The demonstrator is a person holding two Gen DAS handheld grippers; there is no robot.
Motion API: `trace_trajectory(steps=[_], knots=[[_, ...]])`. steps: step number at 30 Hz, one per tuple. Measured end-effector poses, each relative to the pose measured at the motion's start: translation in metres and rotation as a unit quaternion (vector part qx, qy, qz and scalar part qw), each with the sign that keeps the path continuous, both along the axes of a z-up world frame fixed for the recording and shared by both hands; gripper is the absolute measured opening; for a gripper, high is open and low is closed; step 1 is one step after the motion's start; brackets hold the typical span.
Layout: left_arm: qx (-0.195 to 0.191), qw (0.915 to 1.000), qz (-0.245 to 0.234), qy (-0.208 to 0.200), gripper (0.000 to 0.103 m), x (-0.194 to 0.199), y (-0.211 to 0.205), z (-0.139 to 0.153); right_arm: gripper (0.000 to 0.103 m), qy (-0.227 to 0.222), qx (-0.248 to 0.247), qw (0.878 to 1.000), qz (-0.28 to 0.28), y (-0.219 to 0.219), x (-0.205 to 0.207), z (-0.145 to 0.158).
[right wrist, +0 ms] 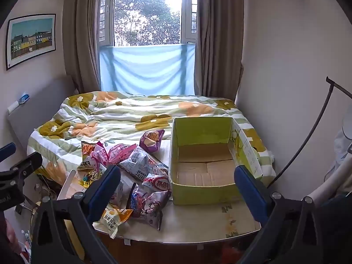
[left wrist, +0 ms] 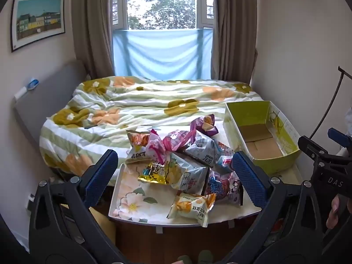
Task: Organize snacks
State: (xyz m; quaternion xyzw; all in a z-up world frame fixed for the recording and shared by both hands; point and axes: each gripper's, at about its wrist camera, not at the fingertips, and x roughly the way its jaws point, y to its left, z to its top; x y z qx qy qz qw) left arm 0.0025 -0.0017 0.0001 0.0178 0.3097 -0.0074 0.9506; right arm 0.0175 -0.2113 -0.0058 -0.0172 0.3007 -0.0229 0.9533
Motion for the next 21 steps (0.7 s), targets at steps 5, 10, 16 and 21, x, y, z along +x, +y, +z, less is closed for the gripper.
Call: trace_trajectory(steps=[5, 10, 16, 21], knots=[[0.006, 1.0, -0.002, -0.004, 0.102, 0.001, -0.007, 0.001, 0.103, -0.002, -0.006, 1.0, 0.0, -0.004, -0.001, -0.003], [-0.001, 1.0, 0.0, -0.005, 0.102, -0.001, -0.002, -0.004, 0.103, 0.0, 0.01, 1.0, -0.008, -0.008, 0.002, 0.001], [-0.001, 1.0, -0.001, -0.005, 0.102, -0.003, 0.001, -0.001, 0.103, 0.0, 0.01, 1.0, -0.008, -0.008, 0.003, -0.001], [0.001, 1.0, -0.001, 0.0, 0.102, 0.002, -0.003, -0.002, 0.103, 0.001, 0.012, 1.0, -0.006, -0.006, 0.002, 0.0]])
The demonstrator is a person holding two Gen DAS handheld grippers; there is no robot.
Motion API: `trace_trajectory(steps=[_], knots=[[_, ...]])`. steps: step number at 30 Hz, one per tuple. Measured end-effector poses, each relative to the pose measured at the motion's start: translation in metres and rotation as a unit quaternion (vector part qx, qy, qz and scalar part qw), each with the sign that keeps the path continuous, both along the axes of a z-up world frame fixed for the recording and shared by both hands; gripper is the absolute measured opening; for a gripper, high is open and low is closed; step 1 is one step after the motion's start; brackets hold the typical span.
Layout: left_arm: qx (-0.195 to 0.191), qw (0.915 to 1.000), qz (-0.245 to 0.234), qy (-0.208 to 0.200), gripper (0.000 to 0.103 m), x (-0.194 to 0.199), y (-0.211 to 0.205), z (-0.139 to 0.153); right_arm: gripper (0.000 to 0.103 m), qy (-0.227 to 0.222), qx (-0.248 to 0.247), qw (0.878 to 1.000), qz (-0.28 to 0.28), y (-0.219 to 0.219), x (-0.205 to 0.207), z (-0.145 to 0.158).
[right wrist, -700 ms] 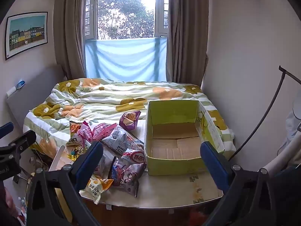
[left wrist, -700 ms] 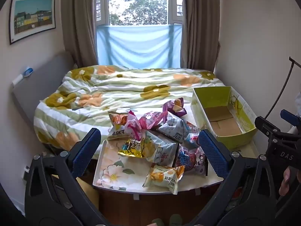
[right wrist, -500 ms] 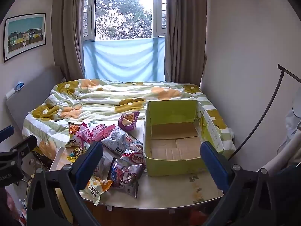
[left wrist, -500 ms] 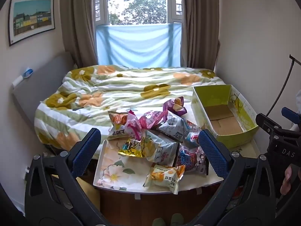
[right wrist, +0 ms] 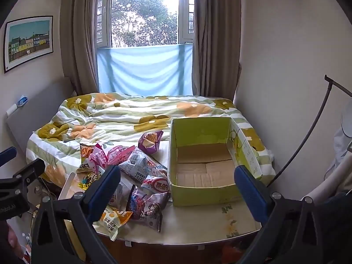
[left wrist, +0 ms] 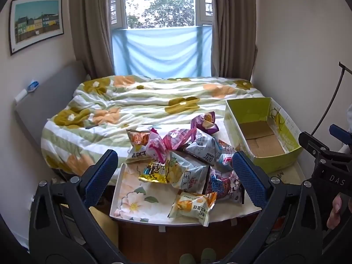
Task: Organize snacks
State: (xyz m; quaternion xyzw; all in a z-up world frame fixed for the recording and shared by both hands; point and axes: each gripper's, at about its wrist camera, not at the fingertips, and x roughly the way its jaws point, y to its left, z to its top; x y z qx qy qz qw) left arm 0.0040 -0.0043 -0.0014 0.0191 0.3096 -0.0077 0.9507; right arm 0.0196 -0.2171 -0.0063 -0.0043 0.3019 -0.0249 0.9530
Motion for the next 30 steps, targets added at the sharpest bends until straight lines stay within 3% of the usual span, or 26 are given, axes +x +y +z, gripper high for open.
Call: trace_trajectory(steps=[30], knots=[[-0.003, 1.0, -0.002, -0.001, 0.102, 0.0002, -0.0011, 0.0002, 0.103, 0.002, -0.001, 1.0, 0.001, 0.0034, 0.0019, -0.003]])
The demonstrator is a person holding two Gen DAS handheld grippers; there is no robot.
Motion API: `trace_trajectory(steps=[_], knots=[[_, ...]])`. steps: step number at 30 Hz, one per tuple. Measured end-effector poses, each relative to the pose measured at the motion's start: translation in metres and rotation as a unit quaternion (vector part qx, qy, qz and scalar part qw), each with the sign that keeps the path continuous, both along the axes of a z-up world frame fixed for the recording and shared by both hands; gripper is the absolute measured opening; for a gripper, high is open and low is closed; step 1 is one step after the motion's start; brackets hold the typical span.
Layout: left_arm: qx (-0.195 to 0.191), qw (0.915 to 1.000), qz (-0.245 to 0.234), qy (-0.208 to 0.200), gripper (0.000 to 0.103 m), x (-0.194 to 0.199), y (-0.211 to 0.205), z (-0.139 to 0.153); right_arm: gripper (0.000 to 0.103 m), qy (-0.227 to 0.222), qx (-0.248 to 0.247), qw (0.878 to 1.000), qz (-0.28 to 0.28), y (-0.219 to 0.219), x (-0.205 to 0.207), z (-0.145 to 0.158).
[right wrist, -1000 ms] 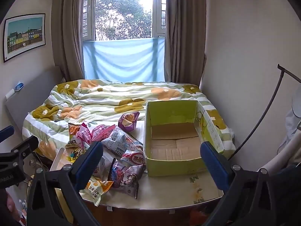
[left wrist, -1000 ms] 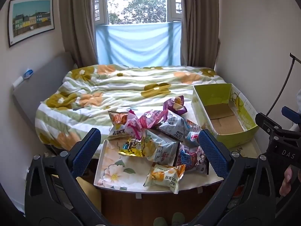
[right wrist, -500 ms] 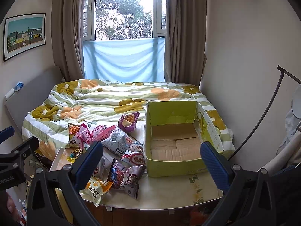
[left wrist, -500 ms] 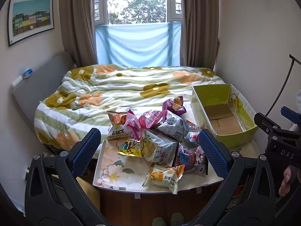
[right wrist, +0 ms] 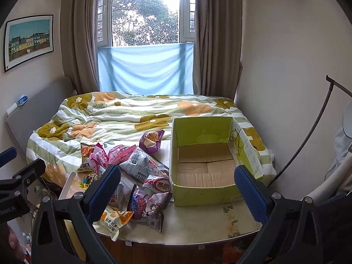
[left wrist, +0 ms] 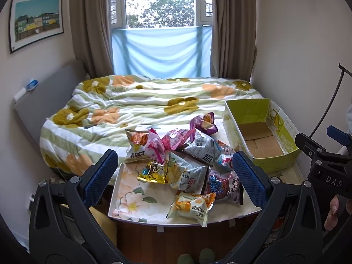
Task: Organize snacks
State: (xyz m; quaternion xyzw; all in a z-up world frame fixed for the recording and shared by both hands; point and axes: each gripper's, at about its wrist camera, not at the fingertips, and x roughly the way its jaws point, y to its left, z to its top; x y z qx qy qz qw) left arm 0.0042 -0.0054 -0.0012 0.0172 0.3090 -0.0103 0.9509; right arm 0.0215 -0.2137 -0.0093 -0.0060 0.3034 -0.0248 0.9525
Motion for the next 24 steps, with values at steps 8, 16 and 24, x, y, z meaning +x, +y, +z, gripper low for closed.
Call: trace_trajectory(steps=[8, 16, 24], knots=[[0.001, 1.0, -0.001, 0.0, 0.102, 0.0009, -0.0014, 0.0004, 0.103, 0.001, 0.0, 1.0, 0.0, -0.0004, 0.0007, 0.0002], [0.001, 1.0, 0.0, 0.0, 0.102, 0.0011, -0.0022, 0.0003, 0.103, 0.001, 0.001, 1.0, 0.001, -0.0005, 0.0009, 0.0004], [0.001, 1.0, 0.0, -0.002, 0.102, 0.0016, -0.0029, 0.0005, 0.103, 0.001, 0.001, 1.0, 0.0, -0.0011, 0.0011, 0.001]])
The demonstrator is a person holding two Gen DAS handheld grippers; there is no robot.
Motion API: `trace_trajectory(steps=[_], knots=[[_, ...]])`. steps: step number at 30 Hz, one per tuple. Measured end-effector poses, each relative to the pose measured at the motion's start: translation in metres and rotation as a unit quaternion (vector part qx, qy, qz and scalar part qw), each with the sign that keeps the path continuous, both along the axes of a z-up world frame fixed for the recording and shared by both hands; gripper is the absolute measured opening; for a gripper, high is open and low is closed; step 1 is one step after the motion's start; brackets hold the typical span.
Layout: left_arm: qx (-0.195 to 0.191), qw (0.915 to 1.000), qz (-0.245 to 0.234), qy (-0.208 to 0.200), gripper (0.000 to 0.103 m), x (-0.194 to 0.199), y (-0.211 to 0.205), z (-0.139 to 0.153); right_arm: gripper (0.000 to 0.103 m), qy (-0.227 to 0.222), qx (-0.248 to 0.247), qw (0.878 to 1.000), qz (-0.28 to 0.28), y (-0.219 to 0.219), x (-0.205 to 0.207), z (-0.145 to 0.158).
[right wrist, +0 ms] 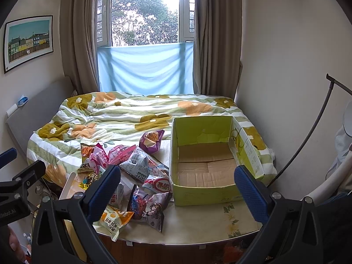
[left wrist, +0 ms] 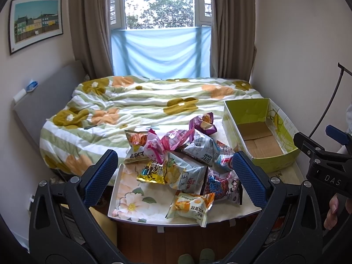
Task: Organize snacks
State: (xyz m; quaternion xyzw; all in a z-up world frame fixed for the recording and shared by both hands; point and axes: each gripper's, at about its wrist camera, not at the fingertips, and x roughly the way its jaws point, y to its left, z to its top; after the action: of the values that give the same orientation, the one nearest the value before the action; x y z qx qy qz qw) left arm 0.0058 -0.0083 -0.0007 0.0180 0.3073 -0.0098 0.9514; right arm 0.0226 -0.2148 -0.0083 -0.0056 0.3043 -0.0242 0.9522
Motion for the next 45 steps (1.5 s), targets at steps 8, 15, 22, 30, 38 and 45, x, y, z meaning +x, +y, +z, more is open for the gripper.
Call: trace_trajectory(steps=[8, 15, 22, 30, 38, 45], knots=[[0.0, 1.0, -0.003, -0.003, 0.102, -0.002, -0.001, 0.001, 0.103, 0.0, 0.0, 1.0, 0.0, -0.001, 0.0, 0.001], [-0.002, 1.0, -0.005, -0.001, 0.102, -0.003, 0.0, 0.001, 0.103, 0.001, 0.001, 1.0, 0.0, -0.001, -0.001, 0.001], [-0.002, 0.9997, -0.012, 0.02, 0.102, 0.001, 0.002, -0.003, 0.103, 0.015, 0.005, 1.0, -0.002, 0.005, 0.002, -0.005], [-0.01, 0.9927, -0.052, 0.109, 0.102, 0.016, 0.001, -0.062, 0.103, 0.063, 0.023, 0.998, 0.002, 0.002, 0.012, -0.04], [-0.018, 0.9766, -0.093, 0.193, 0.102, 0.036, -0.016, -0.153, 0.103, 0.132, 0.092, 0.987, 0.023, -0.013, 0.029, -0.1], [0.013, 0.9651, -0.104, 0.24, 0.102, 0.062, -0.035, -0.216, 0.103, 0.18, 0.184, 0.966, 0.037, -0.032, 0.052, -0.163]])
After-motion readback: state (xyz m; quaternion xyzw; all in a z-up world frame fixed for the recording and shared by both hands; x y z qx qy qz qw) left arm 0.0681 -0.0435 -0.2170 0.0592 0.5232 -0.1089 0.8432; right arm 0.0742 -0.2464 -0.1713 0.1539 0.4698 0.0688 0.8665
